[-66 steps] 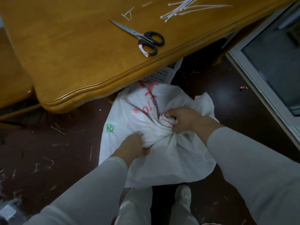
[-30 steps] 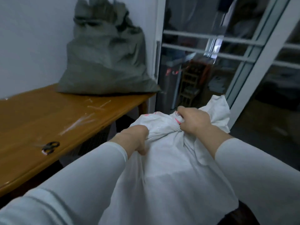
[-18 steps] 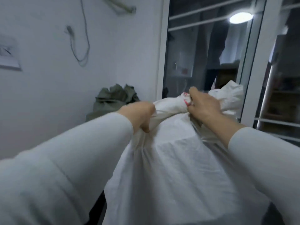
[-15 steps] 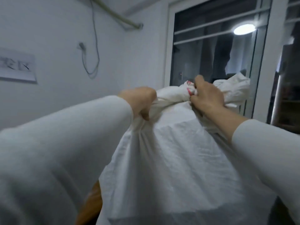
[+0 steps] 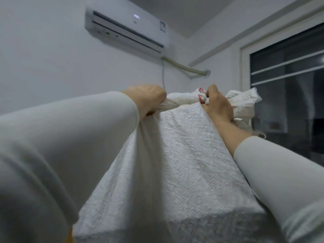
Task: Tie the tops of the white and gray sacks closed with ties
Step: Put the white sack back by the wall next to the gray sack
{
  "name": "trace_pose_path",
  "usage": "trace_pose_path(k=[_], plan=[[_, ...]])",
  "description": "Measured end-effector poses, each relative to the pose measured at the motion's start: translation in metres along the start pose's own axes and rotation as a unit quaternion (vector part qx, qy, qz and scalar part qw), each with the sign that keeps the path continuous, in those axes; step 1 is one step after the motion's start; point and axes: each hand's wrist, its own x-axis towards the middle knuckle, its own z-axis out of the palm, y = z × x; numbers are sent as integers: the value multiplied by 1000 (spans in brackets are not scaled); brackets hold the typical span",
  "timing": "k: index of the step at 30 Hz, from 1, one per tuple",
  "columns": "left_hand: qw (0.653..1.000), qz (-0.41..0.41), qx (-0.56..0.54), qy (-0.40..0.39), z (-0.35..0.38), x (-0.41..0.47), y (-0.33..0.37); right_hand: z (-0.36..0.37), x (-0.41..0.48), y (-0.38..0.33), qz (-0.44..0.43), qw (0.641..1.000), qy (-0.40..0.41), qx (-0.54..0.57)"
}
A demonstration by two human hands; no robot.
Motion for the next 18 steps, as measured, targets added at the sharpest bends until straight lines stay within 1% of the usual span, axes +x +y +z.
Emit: trace_pose_path(k=[4,7,10,13,18], plan=[[998,-5,52,-31,42,4,-51,85,1,-31,14,998,-46,38],[993,-29,88,-72,76,13,-88,146,4,-53,12,996,-73,58],[989,-59,98,-95,109,26,-125,202,12,-75,7,993,-96,73],[985,-93,104,-102,145,44,-158,257,23,-91,-3,990,-106,89],[975,-133,151,-95,200,71,-197,345,43,-109,-44,985,-107,126]])
